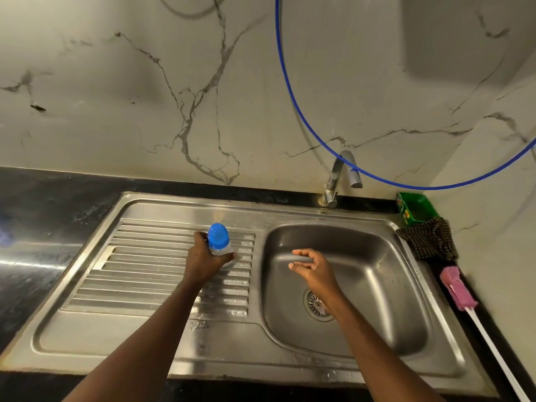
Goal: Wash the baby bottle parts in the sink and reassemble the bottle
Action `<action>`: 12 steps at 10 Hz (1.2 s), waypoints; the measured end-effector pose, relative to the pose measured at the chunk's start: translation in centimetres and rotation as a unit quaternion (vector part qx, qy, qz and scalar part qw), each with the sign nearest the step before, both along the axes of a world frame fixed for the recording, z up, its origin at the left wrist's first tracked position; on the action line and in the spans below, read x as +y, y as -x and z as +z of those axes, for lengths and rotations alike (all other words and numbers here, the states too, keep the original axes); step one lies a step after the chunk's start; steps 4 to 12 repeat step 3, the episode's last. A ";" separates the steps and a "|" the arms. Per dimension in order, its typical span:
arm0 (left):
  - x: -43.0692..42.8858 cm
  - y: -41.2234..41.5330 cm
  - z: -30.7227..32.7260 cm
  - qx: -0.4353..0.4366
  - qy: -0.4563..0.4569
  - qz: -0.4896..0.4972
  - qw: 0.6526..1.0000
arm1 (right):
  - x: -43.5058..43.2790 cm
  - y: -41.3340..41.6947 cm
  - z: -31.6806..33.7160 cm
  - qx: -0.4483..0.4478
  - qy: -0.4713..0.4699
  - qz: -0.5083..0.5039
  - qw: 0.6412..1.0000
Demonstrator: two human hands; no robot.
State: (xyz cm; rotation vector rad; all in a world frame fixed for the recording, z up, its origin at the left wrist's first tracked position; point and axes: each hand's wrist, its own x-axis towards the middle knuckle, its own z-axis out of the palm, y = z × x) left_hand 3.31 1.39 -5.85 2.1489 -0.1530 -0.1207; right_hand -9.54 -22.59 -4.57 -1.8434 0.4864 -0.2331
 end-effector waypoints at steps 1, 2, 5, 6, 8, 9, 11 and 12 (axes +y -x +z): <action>-0.2 0.0 -0.2 0.010 0.019 -0.010 1.000 | 0.3 -0.1 0.3 0.009 0.000 0.000 1.000; 0.0 0.8 0.6 0.008 0.019 -0.016 1.000 | 0.4 0.1 0.3 0.006 0.002 0.000 1.000; 0.2 1.3 1.2 -0.010 0.035 -0.015 0.999 | 0.6 -0.1 0.6 -0.002 -0.002 -0.012 1.000; 0.2 1.3 1.2 -0.010 0.035 -0.015 0.999 | 0.6 -0.1 0.6 -0.002 -0.002 -0.012 1.000; 0.2 1.3 1.2 -0.010 0.035 -0.015 0.999 | 0.6 -0.1 0.6 -0.002 -0.002 -0.012 1.000; 0.2 1.3 1.2 -0.010 0.035 -0.015 0.999 | 0.6 -0.1 0.6 -0.002 -0.002 -0.012 1.000; 0.2 1.3 1.2 -0.010 0.035 -0.015 0.999 | 0.6 -0.1 0.6 -0.002 -0.002 -0.012 1.000; 0.2 1.3 1.2 -0.010 0.035 -0.015 0.999 | 0.6 -0.1 0.6 -0.002 -0.002 -0.012 1.000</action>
